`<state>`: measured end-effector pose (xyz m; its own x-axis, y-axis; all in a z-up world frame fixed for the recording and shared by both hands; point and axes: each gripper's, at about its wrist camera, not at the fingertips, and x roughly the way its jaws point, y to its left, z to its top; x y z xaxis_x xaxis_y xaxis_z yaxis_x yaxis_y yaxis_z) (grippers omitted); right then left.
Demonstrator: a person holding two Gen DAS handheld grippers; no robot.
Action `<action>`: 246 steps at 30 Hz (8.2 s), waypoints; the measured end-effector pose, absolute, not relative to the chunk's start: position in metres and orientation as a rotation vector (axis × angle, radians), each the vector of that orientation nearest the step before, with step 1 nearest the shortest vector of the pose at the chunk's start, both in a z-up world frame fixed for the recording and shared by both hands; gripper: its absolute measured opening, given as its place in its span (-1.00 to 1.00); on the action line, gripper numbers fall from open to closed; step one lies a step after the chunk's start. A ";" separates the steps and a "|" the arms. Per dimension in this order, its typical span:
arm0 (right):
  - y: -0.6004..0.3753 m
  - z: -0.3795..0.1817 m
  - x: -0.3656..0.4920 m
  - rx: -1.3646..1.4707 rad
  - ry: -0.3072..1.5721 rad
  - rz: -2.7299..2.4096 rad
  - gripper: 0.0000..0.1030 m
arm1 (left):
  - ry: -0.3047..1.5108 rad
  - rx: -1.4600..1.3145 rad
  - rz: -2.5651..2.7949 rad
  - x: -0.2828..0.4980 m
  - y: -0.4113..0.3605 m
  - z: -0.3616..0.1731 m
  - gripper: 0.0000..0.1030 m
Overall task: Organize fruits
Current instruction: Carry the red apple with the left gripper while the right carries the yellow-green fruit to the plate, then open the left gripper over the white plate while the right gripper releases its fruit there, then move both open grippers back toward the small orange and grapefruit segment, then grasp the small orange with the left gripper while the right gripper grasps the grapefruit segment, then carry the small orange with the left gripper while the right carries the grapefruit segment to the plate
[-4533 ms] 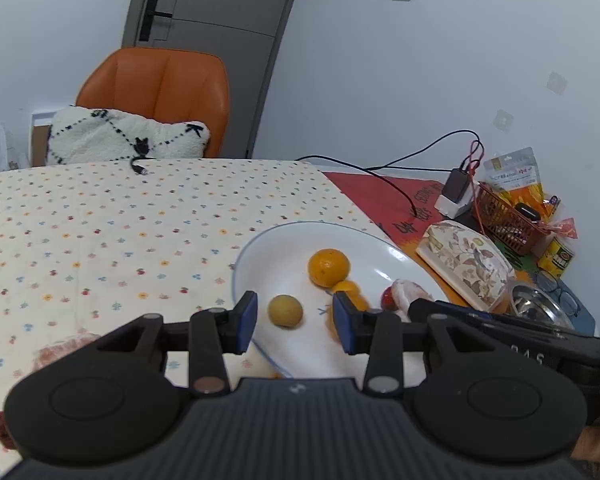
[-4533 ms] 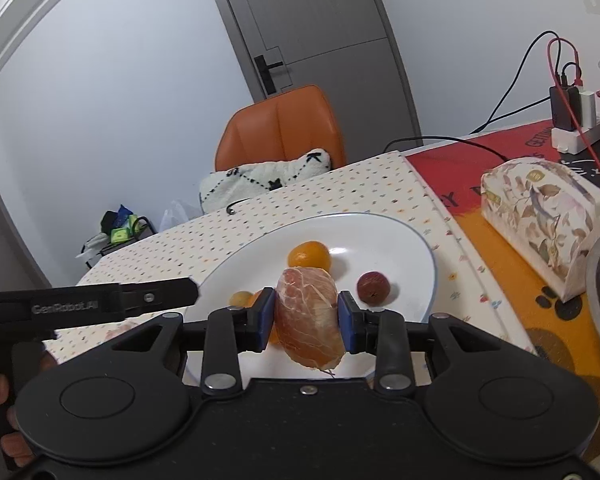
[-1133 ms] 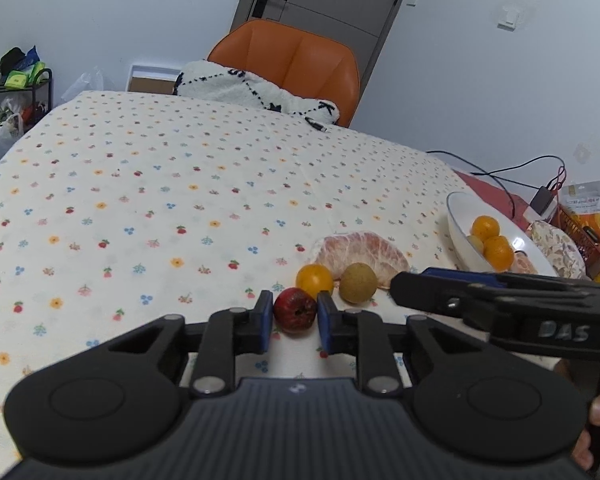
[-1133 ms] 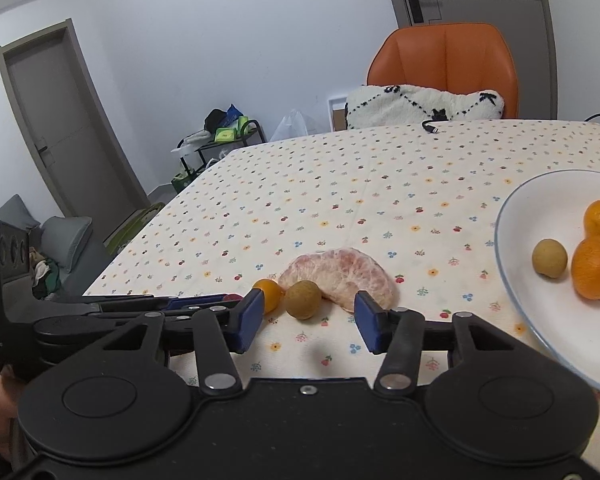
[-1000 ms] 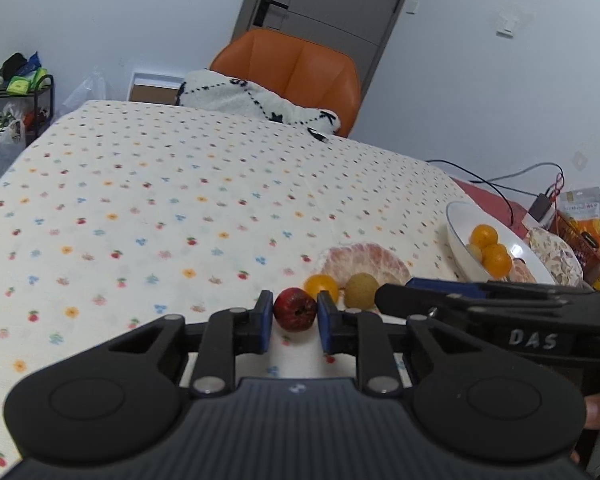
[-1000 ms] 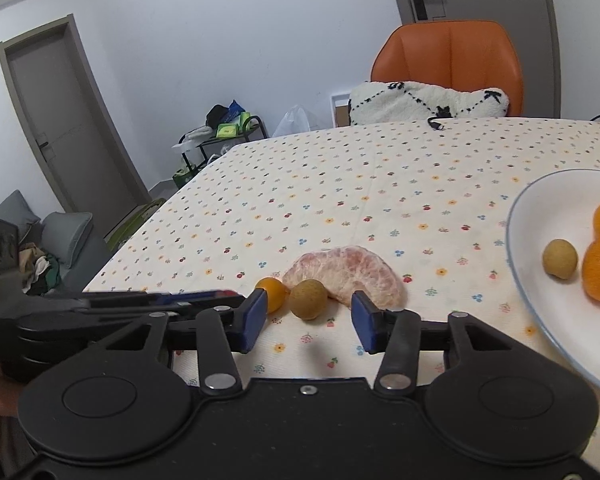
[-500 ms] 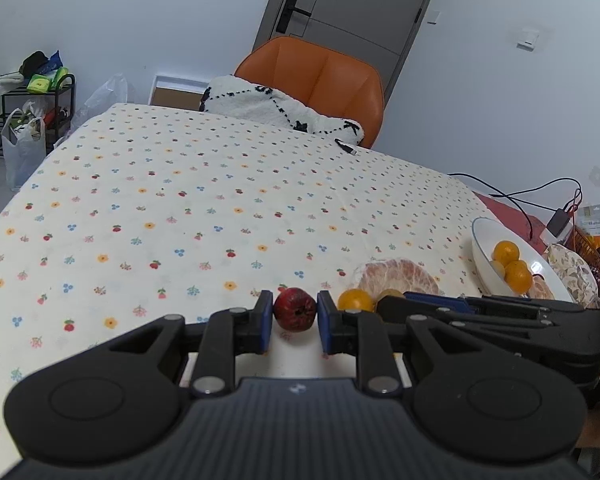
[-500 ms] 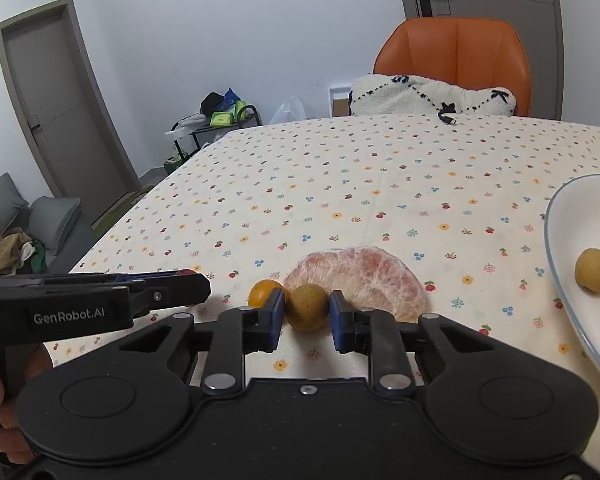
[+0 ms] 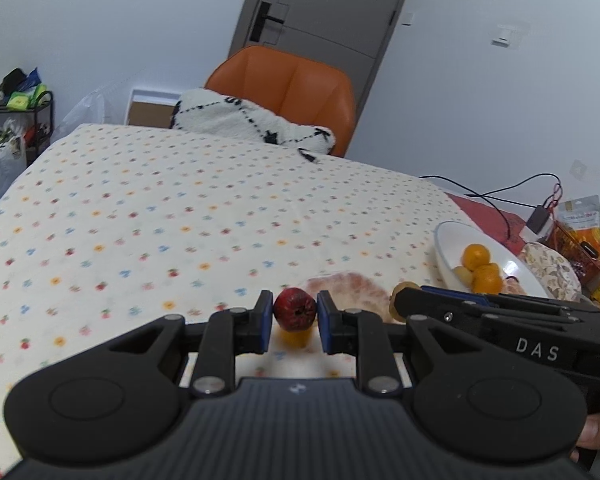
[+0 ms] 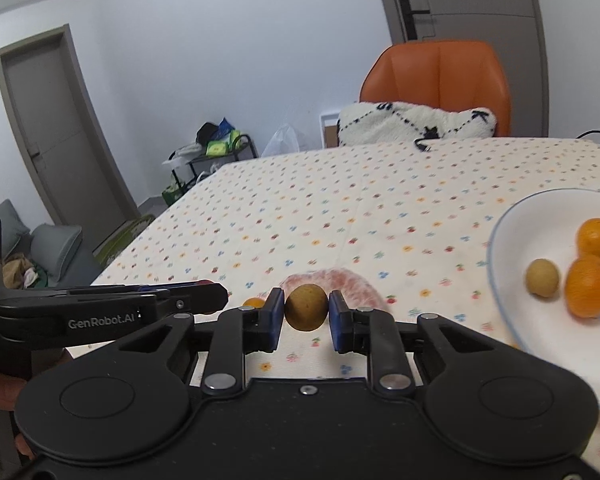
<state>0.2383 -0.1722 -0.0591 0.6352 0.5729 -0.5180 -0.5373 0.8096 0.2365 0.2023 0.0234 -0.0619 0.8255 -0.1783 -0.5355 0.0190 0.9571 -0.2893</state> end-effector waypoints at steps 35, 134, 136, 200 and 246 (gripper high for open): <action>-0.299 -0.027 0.225 0.164 0.448 0.459 -0.56 | 0.538 -0.167 -0.269 0.224 -0.098 -0.025 -0.58; -0.176 -0.054 0.220 -0.066 0.590 0.608 0.94 | 0.599 -0.163 -0.027 0.170 0.034 -0.075 0.62; -0.174 -0.057 0.226 -0.071 0.608 0.612 0.85 | 0.605 -0.163 -0.033 0.175 0.034 -0.077 0.52; -0.126 -0.088 0.266 -0.250 0.616 0.667 -0.22 | 0.605 -0.289 -0.050 0.207 0.046 -0.076 -0.59; -0.309 -0.049 0.248 0.074 0.450 0.359 -0.22 | 0.562 -0.152 -0.286 0.235 -0.097 -0.045 -0.59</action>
